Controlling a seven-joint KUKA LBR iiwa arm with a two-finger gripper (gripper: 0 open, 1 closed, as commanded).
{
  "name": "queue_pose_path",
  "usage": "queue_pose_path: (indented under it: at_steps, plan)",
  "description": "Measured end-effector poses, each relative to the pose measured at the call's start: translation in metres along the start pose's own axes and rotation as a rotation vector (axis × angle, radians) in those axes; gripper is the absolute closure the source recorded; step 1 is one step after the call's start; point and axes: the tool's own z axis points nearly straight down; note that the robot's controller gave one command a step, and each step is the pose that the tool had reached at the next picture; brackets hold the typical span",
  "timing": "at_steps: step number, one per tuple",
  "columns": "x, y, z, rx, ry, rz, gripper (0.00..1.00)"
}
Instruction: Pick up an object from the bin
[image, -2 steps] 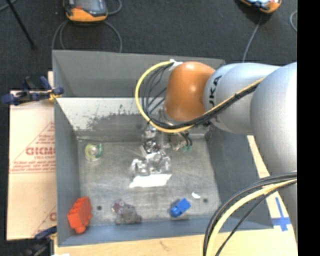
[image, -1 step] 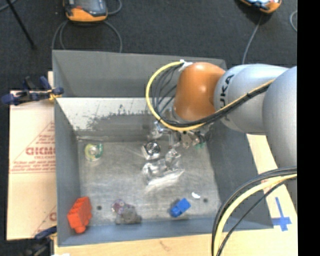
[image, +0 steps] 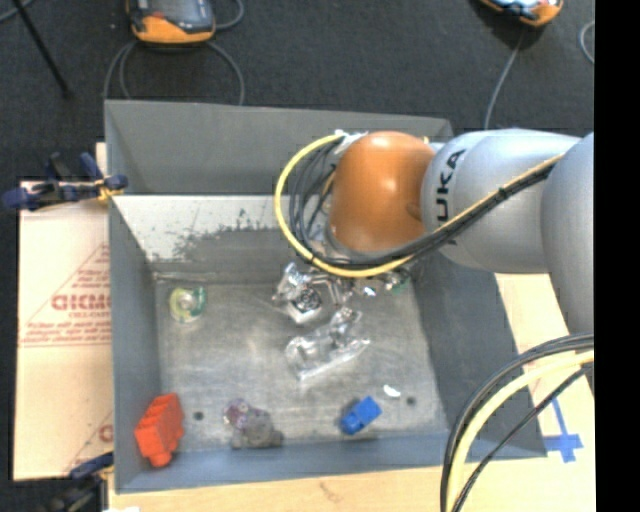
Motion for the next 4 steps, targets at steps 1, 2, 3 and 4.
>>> queue_pose_path:
  at_steps: [1,2,3,4]
  plan:
    - [0.005,0.018,-0.026,-0.005,0.002,0.072,0.00]
    - [0.063,0.085,-0.027,-0.003,0.004,-0.154,0.00]
    - [0.136,0.062,-0.014,0.007,-0.007,-0.267,0.00]
    - [0.139,0.026,0.003,0.007,-0.005,-0.365,0.00]
